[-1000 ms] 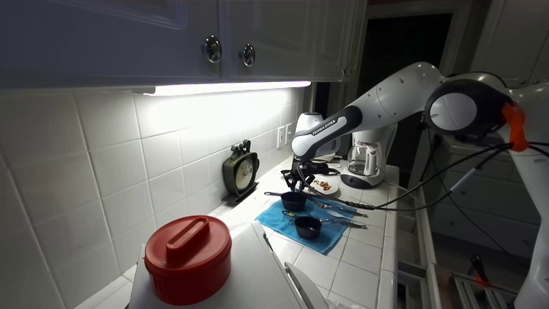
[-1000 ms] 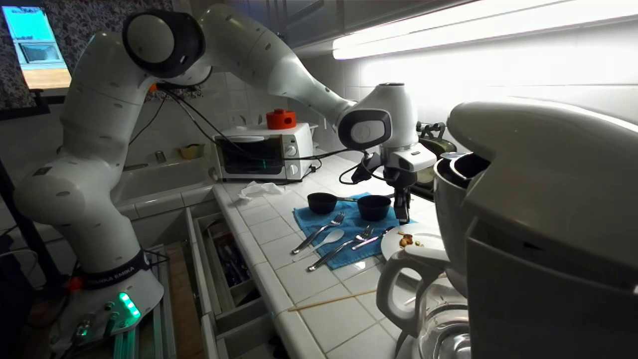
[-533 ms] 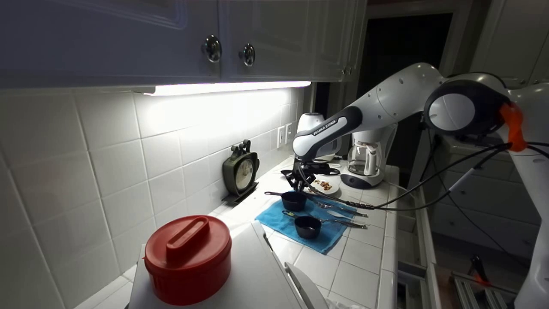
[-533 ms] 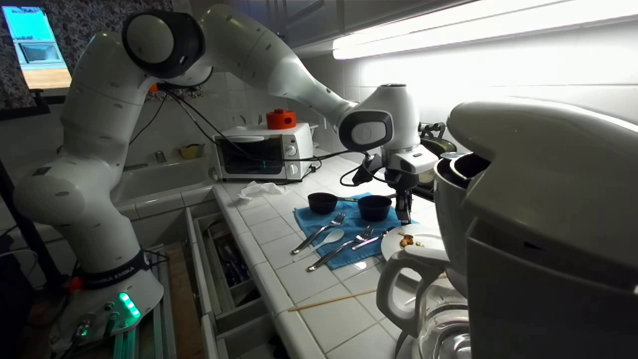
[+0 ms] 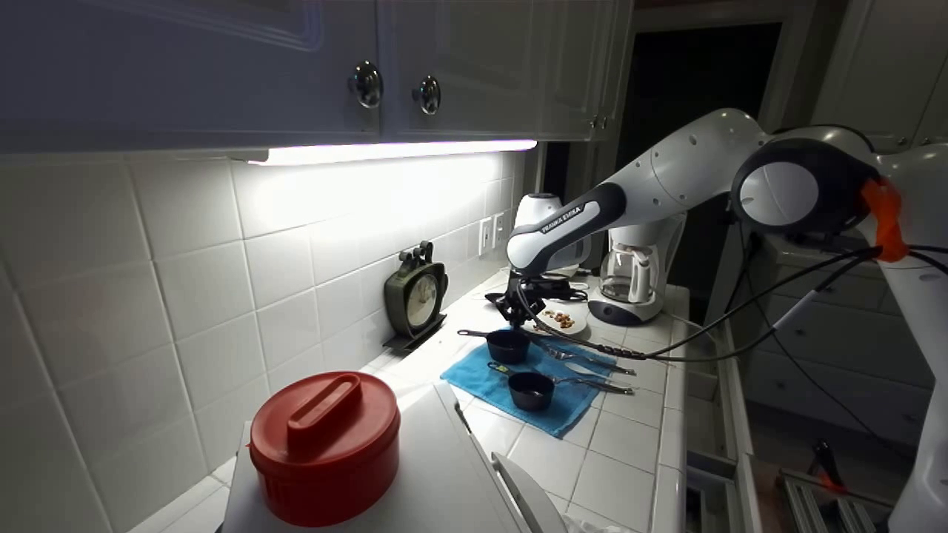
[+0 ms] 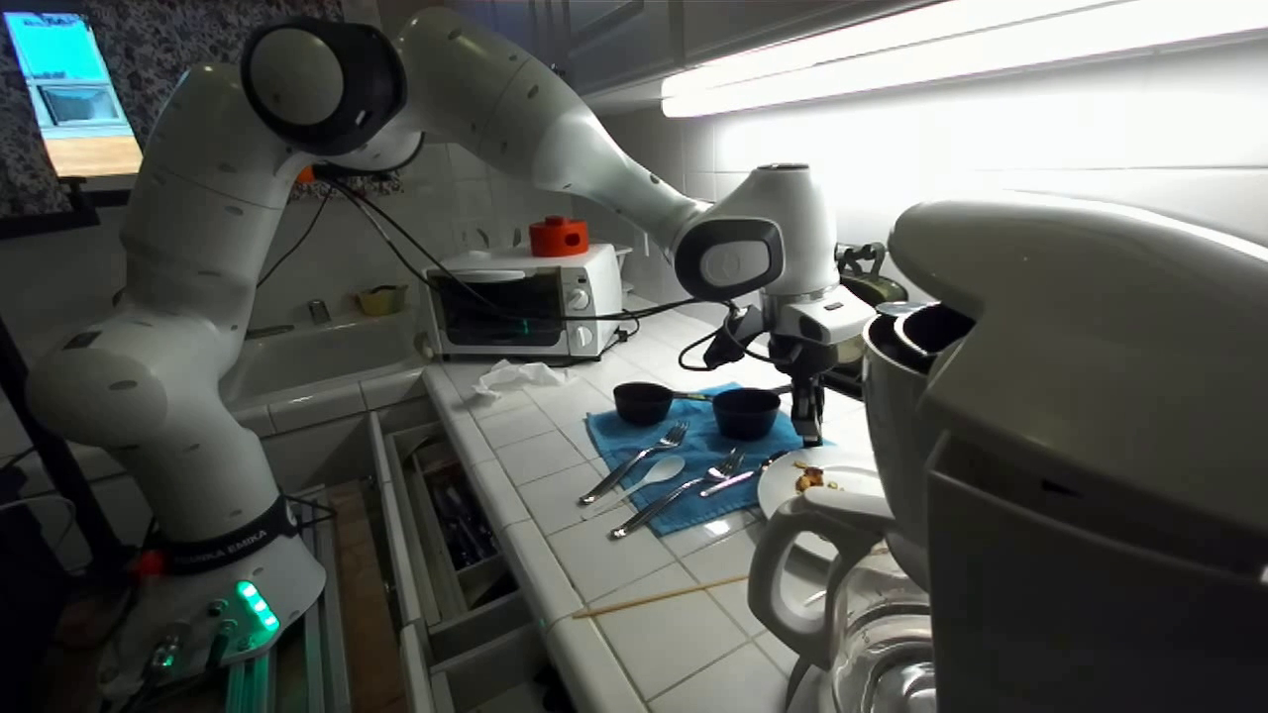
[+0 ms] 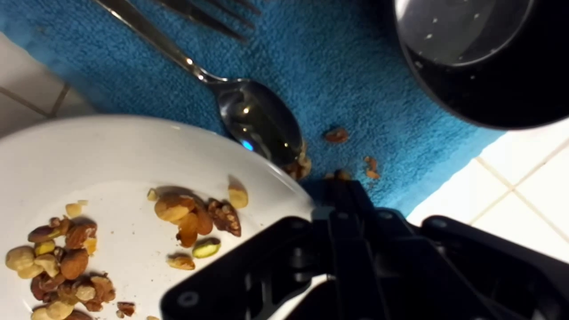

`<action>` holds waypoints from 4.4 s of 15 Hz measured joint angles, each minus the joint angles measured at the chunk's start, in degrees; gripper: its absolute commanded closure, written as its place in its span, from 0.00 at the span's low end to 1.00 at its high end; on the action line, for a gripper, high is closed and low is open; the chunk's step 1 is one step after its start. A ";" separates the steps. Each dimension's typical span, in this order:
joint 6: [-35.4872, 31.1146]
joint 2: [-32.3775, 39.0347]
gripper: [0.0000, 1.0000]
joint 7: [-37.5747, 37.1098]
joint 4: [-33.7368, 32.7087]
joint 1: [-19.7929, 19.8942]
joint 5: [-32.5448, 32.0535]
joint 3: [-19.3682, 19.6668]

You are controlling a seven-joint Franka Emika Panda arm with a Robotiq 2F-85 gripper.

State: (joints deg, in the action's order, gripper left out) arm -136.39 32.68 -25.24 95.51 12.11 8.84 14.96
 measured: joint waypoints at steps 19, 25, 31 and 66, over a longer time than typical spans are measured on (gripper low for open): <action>-1.64 0.38 0.96 0.99 0.00 0.57 -0.01 0.12; -1.79 0.38 0.85 1.06 0.00 0.62 -0.01 0.16; -2.06 0.38 0.54 1.24 0.00 0.58 -0.01 0.15; -2.21 0.36 0.84 2.94 0.24 0.27 -0.01 -0.57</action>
State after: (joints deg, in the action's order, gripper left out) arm -138.61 33.03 -22.31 95.75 12.37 8.83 14.39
